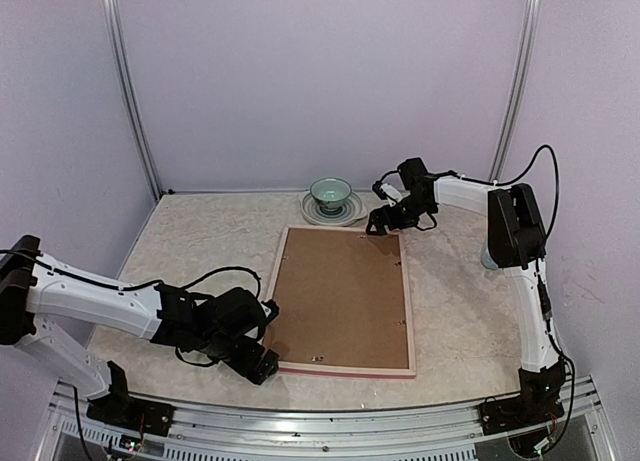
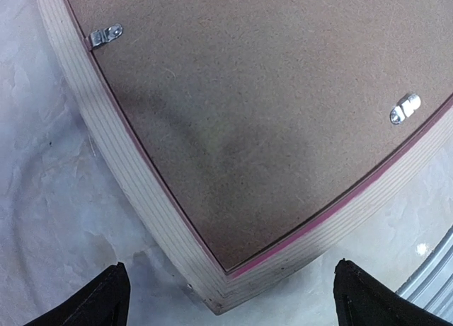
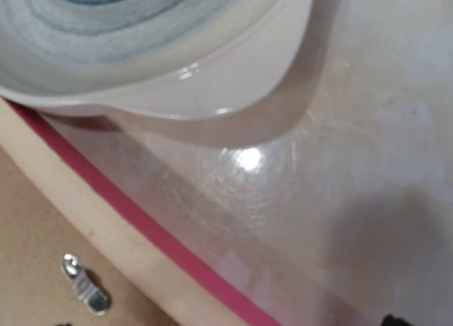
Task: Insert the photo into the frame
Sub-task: Rotate the photo frame at the center of the board.
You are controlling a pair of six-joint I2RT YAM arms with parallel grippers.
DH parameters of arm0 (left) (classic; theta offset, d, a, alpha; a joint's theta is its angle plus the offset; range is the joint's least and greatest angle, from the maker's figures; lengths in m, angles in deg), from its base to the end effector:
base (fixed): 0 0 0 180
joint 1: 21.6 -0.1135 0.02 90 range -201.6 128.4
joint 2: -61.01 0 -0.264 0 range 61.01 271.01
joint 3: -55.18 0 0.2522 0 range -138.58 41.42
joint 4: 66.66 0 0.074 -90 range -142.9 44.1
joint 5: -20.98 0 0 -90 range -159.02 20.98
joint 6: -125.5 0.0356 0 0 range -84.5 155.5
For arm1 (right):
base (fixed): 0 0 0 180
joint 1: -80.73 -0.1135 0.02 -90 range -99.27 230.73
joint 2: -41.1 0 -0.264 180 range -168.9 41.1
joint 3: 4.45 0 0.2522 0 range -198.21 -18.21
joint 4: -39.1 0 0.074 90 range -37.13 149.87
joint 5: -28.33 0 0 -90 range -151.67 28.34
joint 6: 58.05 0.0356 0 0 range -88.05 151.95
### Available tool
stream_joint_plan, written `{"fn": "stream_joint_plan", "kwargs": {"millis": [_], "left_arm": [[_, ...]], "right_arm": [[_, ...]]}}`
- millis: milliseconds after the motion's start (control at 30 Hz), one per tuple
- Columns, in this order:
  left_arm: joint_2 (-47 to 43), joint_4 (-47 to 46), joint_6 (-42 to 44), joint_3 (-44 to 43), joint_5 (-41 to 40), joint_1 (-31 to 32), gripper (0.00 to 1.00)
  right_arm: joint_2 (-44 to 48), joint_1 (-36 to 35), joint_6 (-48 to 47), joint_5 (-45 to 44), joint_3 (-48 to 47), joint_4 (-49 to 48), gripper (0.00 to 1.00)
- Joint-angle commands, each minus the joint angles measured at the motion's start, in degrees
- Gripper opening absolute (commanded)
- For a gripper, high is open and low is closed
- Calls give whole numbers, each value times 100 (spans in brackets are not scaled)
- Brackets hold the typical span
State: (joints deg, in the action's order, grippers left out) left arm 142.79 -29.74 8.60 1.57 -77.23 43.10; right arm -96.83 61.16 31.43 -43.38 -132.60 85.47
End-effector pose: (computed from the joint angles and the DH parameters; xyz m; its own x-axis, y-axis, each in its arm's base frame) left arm 0.1117 -0.2244 0.1567 -0.7389 0.5153 -0.4342 0.5997 0.7967 -0.0751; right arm 0.4905 0.1862 0.1580 -0.7781 -0.2858 -0.5594 -0.4898 0.8335 0.2556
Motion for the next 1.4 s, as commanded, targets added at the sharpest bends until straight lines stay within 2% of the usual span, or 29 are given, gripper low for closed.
{"fn": "stream_joint_plan", "kwargs": {"millis": [0, 267, 400, 733, 1067, 1367], "left_arm": [[16, 286, 30, -128, -250, 39, 99], [428, 555, -154, -230, -504, 16, 99], [406, 741, -493, -221, -651, -195, 99], [-437, 720, -1346, 132, -796, -866, 99], [-1064, 679, -2241, 355, -956, -1058, 99], [-1354, 1020, -2328, 142, -962, -1092, 99]], "right_arm": [[-106, 41, 25, 111, 13, -80, 94], [-147, 41, 25, 229, -23, -19, 94], [-165, 41, 25, 352, 5, 70, 94], [77, 18, 25, 1105, 749, 30, 95], [637, -275, 210, 1367, 1559, -113, 95], [1040, -512, 451, 1011, 2234, -312, 96]]}}
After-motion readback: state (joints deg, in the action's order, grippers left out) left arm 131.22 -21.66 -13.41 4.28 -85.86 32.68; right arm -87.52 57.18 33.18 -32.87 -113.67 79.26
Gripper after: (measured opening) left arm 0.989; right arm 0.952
